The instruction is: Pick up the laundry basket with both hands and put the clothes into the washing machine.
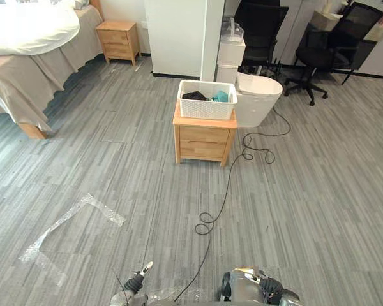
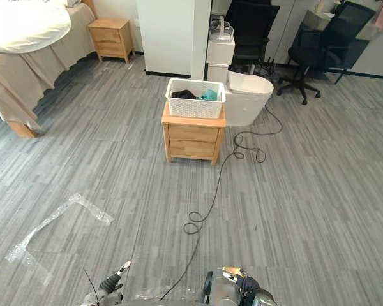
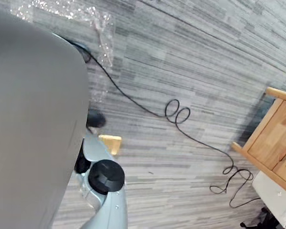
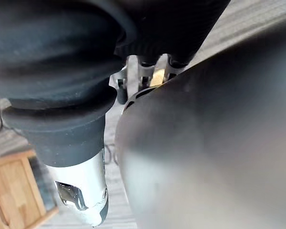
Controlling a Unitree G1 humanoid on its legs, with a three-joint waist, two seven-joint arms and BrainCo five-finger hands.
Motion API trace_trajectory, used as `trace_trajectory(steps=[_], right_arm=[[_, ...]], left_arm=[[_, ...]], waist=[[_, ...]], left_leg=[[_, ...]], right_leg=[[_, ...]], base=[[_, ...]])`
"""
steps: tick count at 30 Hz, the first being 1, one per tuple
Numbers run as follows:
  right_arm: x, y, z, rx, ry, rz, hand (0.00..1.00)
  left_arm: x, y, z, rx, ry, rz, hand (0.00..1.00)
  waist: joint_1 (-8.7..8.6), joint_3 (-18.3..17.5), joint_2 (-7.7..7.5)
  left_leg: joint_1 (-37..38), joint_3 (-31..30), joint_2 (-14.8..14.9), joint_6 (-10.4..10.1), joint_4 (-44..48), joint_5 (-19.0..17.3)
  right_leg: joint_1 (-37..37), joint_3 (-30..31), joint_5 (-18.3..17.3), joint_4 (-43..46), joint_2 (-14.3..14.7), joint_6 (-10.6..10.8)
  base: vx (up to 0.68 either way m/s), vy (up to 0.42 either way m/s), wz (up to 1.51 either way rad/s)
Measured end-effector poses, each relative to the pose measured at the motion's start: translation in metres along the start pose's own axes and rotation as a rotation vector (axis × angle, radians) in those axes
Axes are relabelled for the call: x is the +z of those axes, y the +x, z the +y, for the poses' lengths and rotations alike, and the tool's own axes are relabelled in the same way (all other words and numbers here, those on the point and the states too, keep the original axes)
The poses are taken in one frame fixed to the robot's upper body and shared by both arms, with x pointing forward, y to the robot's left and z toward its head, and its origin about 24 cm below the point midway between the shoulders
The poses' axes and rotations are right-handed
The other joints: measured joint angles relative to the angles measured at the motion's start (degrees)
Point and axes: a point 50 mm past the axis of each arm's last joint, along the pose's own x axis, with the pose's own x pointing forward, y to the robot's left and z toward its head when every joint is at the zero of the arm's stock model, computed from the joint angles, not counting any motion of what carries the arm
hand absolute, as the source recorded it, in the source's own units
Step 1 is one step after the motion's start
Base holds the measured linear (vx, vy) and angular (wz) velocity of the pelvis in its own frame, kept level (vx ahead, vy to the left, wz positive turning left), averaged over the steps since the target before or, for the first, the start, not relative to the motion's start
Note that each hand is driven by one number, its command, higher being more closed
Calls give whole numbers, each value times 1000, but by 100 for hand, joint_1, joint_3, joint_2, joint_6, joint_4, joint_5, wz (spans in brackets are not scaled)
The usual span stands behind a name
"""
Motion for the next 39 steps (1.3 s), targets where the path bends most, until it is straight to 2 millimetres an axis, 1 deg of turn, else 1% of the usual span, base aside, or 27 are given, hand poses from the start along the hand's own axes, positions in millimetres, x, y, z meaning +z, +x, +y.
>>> trace_trajectory(steps=[2,3,5,7,8,9,10,12,13,15,16,19,21,22,23,25,26,27,29,30,32,33,34,35,36,37,39], right_arm=[[-3,-1,-5,-21,44,6,0],[-8,-2,-12,-46,73,27,0],[-15,-6,-23,-80,129,35,0],[-28,-12,-35,-126,189,53,0],[-30,-14,-40,-150,230,57,0],[-30,-15,-44,-158,235,54,0],[-29,-16,-46,-162,225,51,0],[-22,-13,-43,-141,155,60,0],[-9,-6,-28,-91,74,42,0],[2,-2,-18,-68,55,20,0],[20,4,-2,-33,26,-21,0],[30,4,-2,-30,15,-67,0],[25,-1,-19,-68,9,-74,0],[20,-3,-24,-83,17,-65,0],[5,-8,-37,-120,40,-29,0],[-31,-16,-47,-164,125,62,0],[-50,-21,-49,-182,180,114,0],[-62,-24,-49,-193,211,152,0],[-67,-27,-52,-211,257,149,0],[-65,-28,-55,-224,289,128,0],[-65,-28,-55,-236,347,112,0],[-69,-28,-53,-243,388,115,0],[-77,-29,-48,-240,409,131,0],[-83,-29,-41,-228,420,149,0],[-82,-28,-39,-226,419,153,0],[-77,-28,-43,-238,405,136,0],[-66,-25,-46,-231,362,108,0]], left_arm=[[3,1,-1,-7,11,-6,0],[2,1,-1,-8,11,-3,0],[-3,0,-1,2,-37,6,0],[-12,-3,6,39,-134,20,0],[-12,-3,6,43,-201,10,0],[-21,-6,7,53,-266,22,0],[-25,-7,8,56,-269,31,0],[-35,-10,15,69,-254,62,0],[-35,-12,23,80,-233,64,0],[-30,-11,23,79,-243,47,0],[-27,-10,23,79,-264,30,0],[-27,-10,19,72,-264,27,0],[-37,-12,15,75,-285,57,0],[-41,-13,16,81,-299,70,0],[-51,-15,14,82,-299,101,0],[-47,-16,26,91,-237,100,0],[-38,-13,27,77,-176,82,0],[-24,-9,29,62,-111,52,0],[-11,-5,22,36,-71,22,0],[3,-1,11,4,-45,-22,0],[15,2,1,-20,-59,-62,0],[22,3,-4,-33,-70,-89,0],[22,2,-6,-41,-72,-102,0],[22,2,-4,-34,-75,-102,0],[15,1,-5,-31,-92,-85,0],[-4,-3,-8,-28,-135,-44,0],[-15,-6,-9,-20,-169,-27,0]], waist=[[-157,31,-47],[-185,42,-59],[-231,47,87],[-277,-18,338],[-169,18,418],[-50,106,549],[35,180,561],[243,287,551],[385,335,304],[398,350,231],[411,392,152],[519,317,296],[636,190,410],[655,159,423],[617,30,427],[490,-156,157],[329,-89,-44],[203,51,-142],[160,157,20],[57,169,189],[39,172,237],[40,149,229],[62,65,113],[92,-12,-100],[93,-60,-139],[126,-144,112],[112,-212,234]], left_leg=[[74,-263,101,-118,-197,-82],[164,-396,135,-209,-246,-182],[296,-577,416,-190,-66,-592],[42,-815,795,-295,1339,-862],[-716,-877,930,-478,3145,-393],[-1314,-1027,1051,-677,4708,520],[-1512,-1027,1099,-775,5377,601],[-1915,-788,1093,-681,6745,506],[-2537,-255,1054,-584,6771,386],[-2924,-31,1047,-532,6023,350],[-3093,205,902,-576,3789,372],[-2789,502,875,-825,612,764],[-2914,1102,780,-639,491,827],[-2878,1103,732,-315,702,1168],[-2721,1156,672,55,889,1713],[-2241,1177,230,85,791,1428],[-1766,1003,-144,211,629,1237],[-1311,777,-358,221,605,1074],[-767,599,-343,195,459,892],[-332,352,-276,177,150,852],[-27,146,-211,125,-50,820],[155,82,-172,23,-129,678],[246,97,-191,-64,-144,463],[337,68,-299,-178,-111,314],[404,59,-240,-223,-45,186],[389,121,-19,-374,173,71],[172,189,154,-597,789,-111]], right_leg=[[172,-178,665,-2117,-35,144],[177,-23,834,-2408,-74,151],[91,147,859,-1736,57,-108],[325,-39,666,-1371,433,-429],[605,-130,437,-1434,652,-545],[1132,-100,338,-1772,1007,-720],[1395,-41,323,-1900,1174,-800],[2120,272,185,-2158,1446,-1048],[2722,609,188,-2511,1485,-1044],[2976,758,206,-2695,1490,-1000],[3254,969,184,-2899,1463,-873],[3670,1274,96,-3322,1510,-729],[4213,1271,-433,-3536,1304,-375],[4303,1338,-534,-3358,1220,-262],[4132,1383,-614,-2454,1096,-129],[3176,1132,-244,133,588,46],[2730,1014,886,1538,231,175],[2326,938,931,2587,-2,108],[1817,757,301,3045,-62,-190],[1418,360,-162,2406,-123,-193],[1244,201,-309,901,-34,-46],[1292,213,-132,-540,114,80],[1340,330,633,-1755,154,-47],[1334,341,1532,-2104,81,-210],[1442,269,1261,-2081,76,-266],[1584,202,1243,-2218,279,-282],[1904,111,1095,-2636,443,-342]], base=[[398,-254,56],[440,-303,58],[539,-361,65],[625,-359,72],[644,-375,1],[639,-380,-29],[654,-325,-63],[733,-328,-92],[700,-303,-94],[545,-173,-70],[527,-76,-62],[516,29,-66],[645,207,-90],[684,282,-62],[725,315,-12],[702,291,43],[694,191,103],[691,150,102],[684,106,71],[586,74,71],[459,-16,87],[602,-95,110],[628,-164,99],[534,-190,62],[519,-219,17],[475,-199,7],[403,-162,12]])
